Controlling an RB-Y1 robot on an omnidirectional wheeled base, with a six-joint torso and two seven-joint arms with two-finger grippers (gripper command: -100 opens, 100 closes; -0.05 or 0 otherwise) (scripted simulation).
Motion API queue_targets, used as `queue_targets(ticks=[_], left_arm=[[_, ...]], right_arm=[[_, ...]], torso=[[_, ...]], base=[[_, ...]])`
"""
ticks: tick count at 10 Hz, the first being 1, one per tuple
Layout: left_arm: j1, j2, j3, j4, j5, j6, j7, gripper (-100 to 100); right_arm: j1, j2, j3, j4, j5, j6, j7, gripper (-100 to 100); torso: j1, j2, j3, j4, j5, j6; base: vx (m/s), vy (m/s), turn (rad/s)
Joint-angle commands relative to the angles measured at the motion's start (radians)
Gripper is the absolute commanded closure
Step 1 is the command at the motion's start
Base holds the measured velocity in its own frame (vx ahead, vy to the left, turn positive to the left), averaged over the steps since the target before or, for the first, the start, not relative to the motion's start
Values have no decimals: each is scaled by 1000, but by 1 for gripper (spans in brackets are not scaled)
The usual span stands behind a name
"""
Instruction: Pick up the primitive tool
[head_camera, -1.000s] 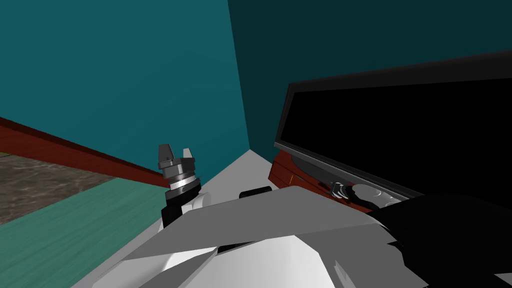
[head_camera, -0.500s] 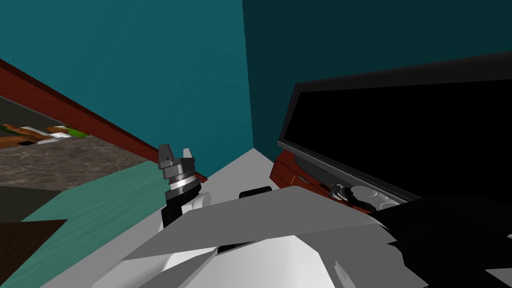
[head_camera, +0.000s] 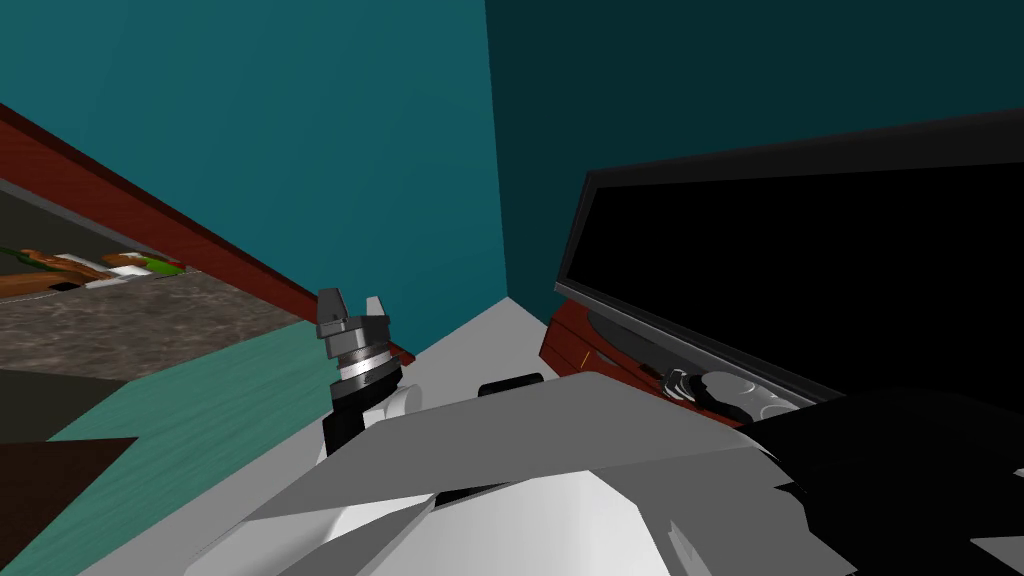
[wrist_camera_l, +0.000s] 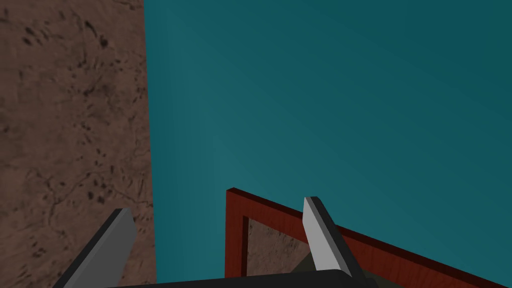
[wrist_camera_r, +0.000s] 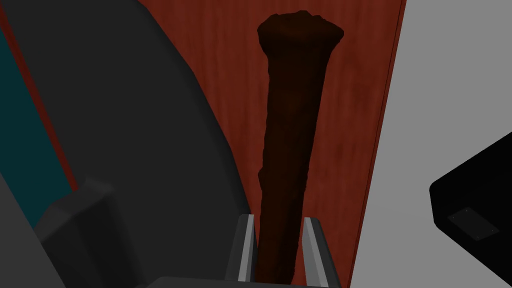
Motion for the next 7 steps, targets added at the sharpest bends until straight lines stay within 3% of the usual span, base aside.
queue_targets(ticks=[1,2,3,7], left_arm=[[0,0,0,0,0,0,0,0],[0,0,0,0,0,0,0,0],[0,0,0,0,0,0,0,0],[0,0,0,0,0,0,0,0]], right_arm=[[0,0,0,0,0,0,0,100],[0,0,0,0,0,0,0,0],[11,-8,-8,-20,3,-6,15,100],[52,-37,-37,-97,11,-24,55,100]], torso=[[0,0,0,0,0,0],[0,0,0,0,0,0],[0,0,0,0,0,0],[2,-6,-3,-1,1,0]], base=[[0,0,0],[0,0,0],[75,0,-218],[113,22,-212]])
